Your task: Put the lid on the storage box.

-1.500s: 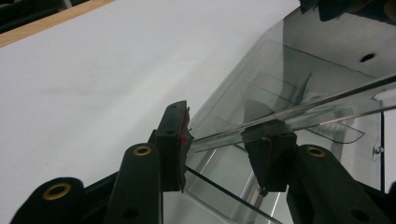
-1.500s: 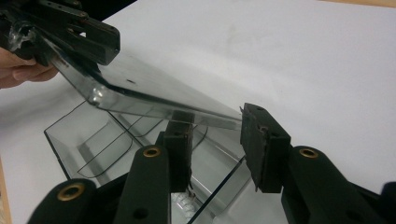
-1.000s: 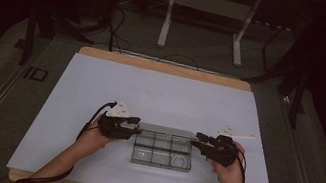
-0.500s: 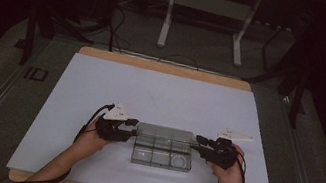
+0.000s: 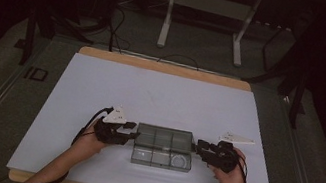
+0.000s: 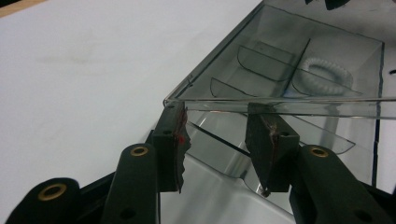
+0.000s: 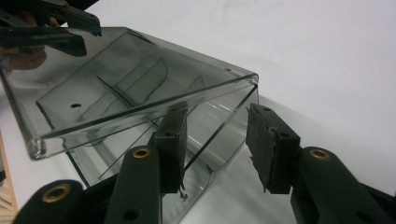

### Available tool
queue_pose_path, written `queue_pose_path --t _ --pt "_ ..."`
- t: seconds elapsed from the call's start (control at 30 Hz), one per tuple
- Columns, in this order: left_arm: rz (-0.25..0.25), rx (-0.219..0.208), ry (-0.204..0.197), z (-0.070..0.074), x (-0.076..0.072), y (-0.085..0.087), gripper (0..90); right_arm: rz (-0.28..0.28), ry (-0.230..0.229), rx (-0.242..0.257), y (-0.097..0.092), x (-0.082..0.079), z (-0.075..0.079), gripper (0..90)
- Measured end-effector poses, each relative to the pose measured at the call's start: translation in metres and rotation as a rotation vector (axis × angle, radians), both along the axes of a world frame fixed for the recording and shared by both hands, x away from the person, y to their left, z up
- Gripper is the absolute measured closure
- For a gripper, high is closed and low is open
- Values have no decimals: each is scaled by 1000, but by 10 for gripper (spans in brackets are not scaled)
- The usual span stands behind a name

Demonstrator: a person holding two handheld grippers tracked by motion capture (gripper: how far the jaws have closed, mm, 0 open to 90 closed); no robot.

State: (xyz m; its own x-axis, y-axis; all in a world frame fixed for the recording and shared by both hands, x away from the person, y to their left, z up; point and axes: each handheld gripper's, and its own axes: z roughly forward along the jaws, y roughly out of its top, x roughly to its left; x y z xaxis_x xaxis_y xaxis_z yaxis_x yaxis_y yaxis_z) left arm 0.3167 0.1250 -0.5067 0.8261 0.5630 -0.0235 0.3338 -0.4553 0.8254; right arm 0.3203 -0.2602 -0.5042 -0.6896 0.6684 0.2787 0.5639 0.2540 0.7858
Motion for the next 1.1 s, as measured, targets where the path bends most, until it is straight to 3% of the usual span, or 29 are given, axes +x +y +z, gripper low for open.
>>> queue_pose_path --t 0.2,0.63,1.1 --pt "15 1 -3 -2 -2 2 585 -8 1 -9 -2 0 -1 578" --pt "15 52 -21 -4 -9 -2 585 -21 15 -36 -5 0 -7 574" --pt "15 63 3 -10 -9 2 583 -18 31 -51 -4 0 -12 577"
